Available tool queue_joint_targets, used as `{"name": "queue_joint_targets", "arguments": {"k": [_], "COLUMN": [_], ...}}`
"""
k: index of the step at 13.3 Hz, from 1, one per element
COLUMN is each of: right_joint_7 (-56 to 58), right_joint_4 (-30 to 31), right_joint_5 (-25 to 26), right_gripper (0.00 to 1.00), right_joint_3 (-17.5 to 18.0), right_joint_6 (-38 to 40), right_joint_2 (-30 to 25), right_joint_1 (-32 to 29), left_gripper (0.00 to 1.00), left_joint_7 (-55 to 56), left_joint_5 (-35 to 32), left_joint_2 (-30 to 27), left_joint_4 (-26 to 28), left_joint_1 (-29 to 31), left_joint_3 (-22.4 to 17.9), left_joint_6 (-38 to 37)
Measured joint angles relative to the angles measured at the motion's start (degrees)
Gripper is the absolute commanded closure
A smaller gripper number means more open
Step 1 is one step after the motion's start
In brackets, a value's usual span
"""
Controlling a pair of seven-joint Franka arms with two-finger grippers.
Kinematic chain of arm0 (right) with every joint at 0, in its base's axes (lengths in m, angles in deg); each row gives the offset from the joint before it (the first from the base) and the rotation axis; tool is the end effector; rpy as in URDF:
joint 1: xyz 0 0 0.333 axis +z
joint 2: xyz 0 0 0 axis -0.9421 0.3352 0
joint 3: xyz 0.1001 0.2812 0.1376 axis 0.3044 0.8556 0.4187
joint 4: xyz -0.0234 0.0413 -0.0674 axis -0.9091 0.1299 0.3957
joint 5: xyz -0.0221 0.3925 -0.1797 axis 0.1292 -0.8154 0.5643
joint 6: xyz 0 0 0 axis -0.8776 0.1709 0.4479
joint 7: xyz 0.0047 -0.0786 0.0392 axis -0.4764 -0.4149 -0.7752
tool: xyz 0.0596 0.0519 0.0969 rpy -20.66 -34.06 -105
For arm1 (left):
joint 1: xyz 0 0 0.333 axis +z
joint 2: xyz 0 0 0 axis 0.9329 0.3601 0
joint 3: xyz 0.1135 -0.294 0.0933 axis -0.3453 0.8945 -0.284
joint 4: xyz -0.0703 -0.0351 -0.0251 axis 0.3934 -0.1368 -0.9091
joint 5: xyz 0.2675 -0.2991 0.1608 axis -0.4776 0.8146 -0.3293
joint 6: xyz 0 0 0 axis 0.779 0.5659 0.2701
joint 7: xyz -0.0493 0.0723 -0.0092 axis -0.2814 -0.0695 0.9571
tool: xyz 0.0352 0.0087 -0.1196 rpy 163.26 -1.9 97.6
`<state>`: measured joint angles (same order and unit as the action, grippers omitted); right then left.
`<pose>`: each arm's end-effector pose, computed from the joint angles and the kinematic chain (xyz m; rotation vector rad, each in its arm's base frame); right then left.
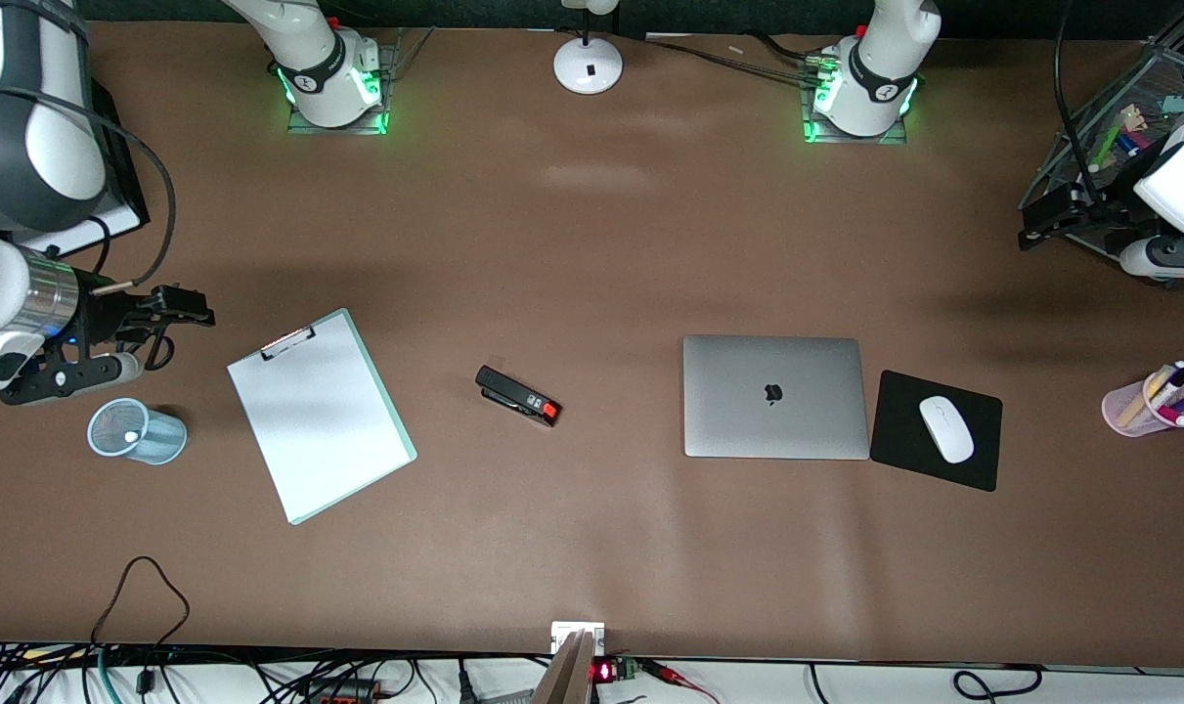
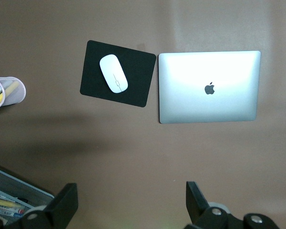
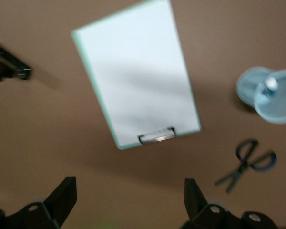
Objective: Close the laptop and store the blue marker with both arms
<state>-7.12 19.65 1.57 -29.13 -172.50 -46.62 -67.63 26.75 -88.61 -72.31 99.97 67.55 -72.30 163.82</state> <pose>0.6761 0.0038 0.4609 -3.0692 -0.2600 0.3056 0.5944 -0.0066 0.5969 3.1313 -0.0433 -0.1194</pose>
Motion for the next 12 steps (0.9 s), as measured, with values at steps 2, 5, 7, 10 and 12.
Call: {"name": "queue_joint_targets", "arguments": {"k": [2,5,7,10,12], "right_joint_7": [-4.3,-5.4,-4.2,-3.9,-3.9], "right_joint_4": [1.4,1.8,1.1,-1.1,-0.8], "right_joint_5": [2.6,5.1,5.2,5.2,5.2], "right_gripper": [0.0,0.0,0.0,0.0,0.0], "right_joint_3": [0.0,-0.4,-0.6,-0.5,-0.3], "right_joint_6": [0.2,0.8,1.0,5.0,5.8], "right_joint_2": [-1.2,-4.8,-7.1,-9.1,-10.4], "right_joint_1": [0.0,-1.0,-3.3,-4.1,-4.1], "left_gripper": [0.0,0.0,0.0,0.0,0.0], "left_joint_7": [0.0,0.0,0.0,0.0,0.0], "left_joint_5": [0.0,0.0,0.0,0.0,0.0], "left_joint_2": [0.0,0.0,0.0,0.0,0.0], "left_joint_4": [0.0,0.0,0.0,0.0,0.0], "left_joint_1": [0.0,0.0,0.0,0.0,0.0], "left_joint_3": [0.0,0.0,0.0,0.0,0.0], "left_joint_6": [0.0,0.0,0.0,0.0,0.0]}}
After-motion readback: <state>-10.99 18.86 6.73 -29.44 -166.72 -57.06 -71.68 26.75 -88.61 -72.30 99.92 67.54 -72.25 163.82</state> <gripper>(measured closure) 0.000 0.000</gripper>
